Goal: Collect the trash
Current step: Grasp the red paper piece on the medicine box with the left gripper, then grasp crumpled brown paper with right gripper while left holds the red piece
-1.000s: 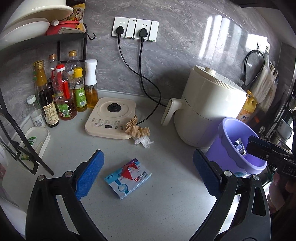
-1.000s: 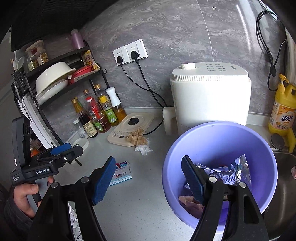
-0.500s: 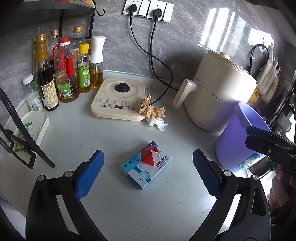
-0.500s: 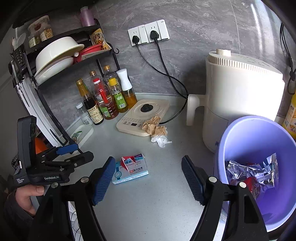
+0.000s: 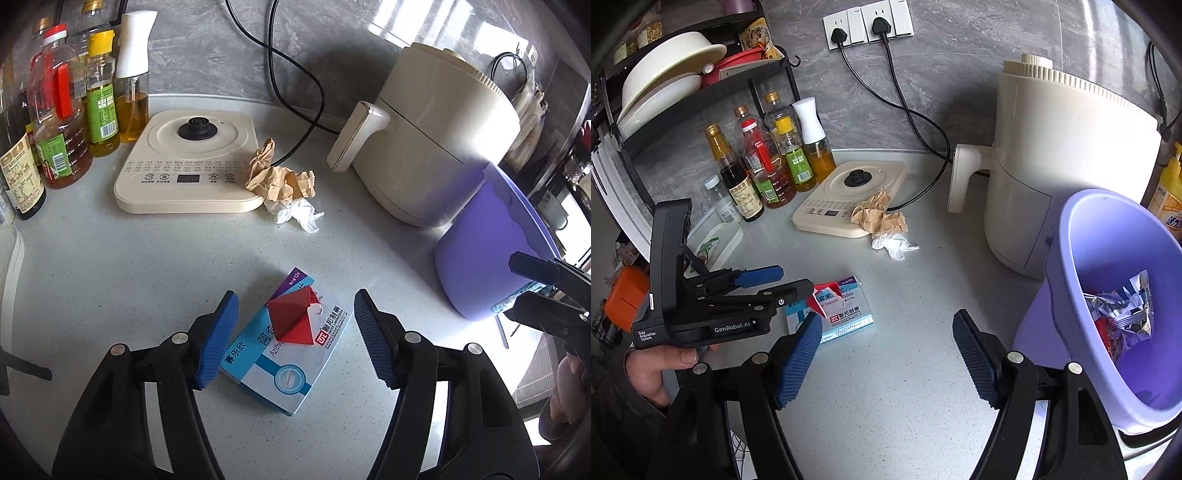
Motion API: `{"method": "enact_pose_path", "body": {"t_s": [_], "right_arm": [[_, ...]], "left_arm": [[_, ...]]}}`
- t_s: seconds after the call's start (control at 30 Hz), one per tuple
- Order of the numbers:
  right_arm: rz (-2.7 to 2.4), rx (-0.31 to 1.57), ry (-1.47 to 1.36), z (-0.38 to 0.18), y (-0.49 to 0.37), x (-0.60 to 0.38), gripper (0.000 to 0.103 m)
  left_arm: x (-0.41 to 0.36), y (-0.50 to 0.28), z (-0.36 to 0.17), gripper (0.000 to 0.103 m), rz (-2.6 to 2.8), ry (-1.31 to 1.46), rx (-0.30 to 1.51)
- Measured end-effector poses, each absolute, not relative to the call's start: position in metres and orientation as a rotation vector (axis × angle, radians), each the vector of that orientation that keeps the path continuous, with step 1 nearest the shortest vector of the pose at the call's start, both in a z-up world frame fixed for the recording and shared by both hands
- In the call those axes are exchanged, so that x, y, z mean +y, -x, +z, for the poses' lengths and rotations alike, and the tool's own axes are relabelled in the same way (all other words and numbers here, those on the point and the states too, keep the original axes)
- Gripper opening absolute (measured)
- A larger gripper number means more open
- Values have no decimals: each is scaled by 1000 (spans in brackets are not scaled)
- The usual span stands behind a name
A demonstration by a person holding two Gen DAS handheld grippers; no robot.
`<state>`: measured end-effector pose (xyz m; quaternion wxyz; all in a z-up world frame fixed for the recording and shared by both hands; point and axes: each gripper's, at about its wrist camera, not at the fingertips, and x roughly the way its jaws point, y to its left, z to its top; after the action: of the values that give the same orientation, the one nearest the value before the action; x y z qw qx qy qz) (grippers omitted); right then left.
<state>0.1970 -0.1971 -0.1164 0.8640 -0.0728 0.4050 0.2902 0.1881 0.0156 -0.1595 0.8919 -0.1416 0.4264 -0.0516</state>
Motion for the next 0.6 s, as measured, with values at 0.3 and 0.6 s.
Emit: {"method": "enact_pose_path", "body": {"t_s": [0.3,0.6], "right_arm": [[574,861,158,-121,-219,-172,72],[660,873,254,-131,-255,-114,72]], "left_arm": [[42,-210,-172,12,-117,343,901],[87,-203,-165,12,-30,415,805]]}}
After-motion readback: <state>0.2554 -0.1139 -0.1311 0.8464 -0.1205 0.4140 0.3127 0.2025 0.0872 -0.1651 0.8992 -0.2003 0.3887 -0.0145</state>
